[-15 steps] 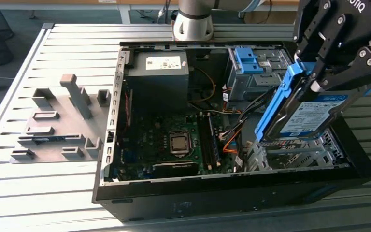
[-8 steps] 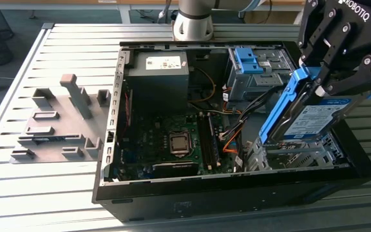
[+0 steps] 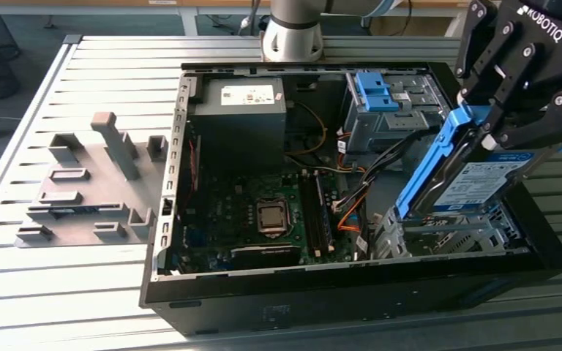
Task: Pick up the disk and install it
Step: 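Insert the disk into the insertion slot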
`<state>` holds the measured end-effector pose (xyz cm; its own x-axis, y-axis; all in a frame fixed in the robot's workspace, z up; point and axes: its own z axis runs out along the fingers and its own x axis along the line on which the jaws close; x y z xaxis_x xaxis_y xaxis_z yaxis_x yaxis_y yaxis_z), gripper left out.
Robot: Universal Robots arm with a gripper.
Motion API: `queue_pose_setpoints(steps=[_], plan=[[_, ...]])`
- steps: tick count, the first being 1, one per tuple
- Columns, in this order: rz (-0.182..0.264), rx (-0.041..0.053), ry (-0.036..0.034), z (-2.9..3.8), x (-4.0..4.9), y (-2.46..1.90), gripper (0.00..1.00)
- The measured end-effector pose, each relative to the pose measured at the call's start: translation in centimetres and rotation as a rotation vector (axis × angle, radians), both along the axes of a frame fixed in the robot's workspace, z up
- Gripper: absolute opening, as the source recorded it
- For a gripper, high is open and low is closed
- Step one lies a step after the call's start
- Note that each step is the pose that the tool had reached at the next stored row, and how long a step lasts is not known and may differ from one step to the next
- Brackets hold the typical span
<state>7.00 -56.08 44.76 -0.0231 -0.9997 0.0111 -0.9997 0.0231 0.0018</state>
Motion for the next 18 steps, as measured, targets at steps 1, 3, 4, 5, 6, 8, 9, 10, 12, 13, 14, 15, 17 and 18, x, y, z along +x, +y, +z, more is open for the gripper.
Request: queue_pose_setpoints(steps=[1, 3, 4, 5, 6, 8, 9, 10, 12, 13, 14, 15, 17, 18], plan=[[0.0, 0.0004, 0.0, -0.1, 0.0, 0.0, 0.36], [0.001, 0.0012, 0.0, -0.29, 0.01, -0.01, 0.36], [0.002, 0.0012, 0.0, -0.36, 0.01, -0.01, 0.36], [0.002, 0.0013, 0.0, -0.42, 0.01, -0.01, 0.36], [0.002, 0.0013, 0.0, -0.47, 0.01, -0.02, 0.36], [0.002, 0.0012, 0.0, -0.6, 0.01, -0.02, 0.36], [0.002, 0.0013, 0.0, -0.66, 0.01, -0.02, 0.36], [0.002, 0.0014, 0.0, -0.72, 0.01, -0.02, 0.36], [0.002, 0.0013, 0.0, -0.83, 0.01, -0.03, 0.36], [0.002, 0.0014, 0.0, -0.89, 0.01, -0.03, 0.36], [0.002, 0.0014, -0.0001, -0.95, 0.01, -0.04, 0.36], [0.002, 0.0013, 0.0, -1.01, 0.01, -0.05, 0.36], [0.002, 0.0013, 0.0, -1.13, 0.01, -0.06, 0.36], [0.002, 0.0013, 0.0, -1.19, 0.01, -0.07, 0.36]])
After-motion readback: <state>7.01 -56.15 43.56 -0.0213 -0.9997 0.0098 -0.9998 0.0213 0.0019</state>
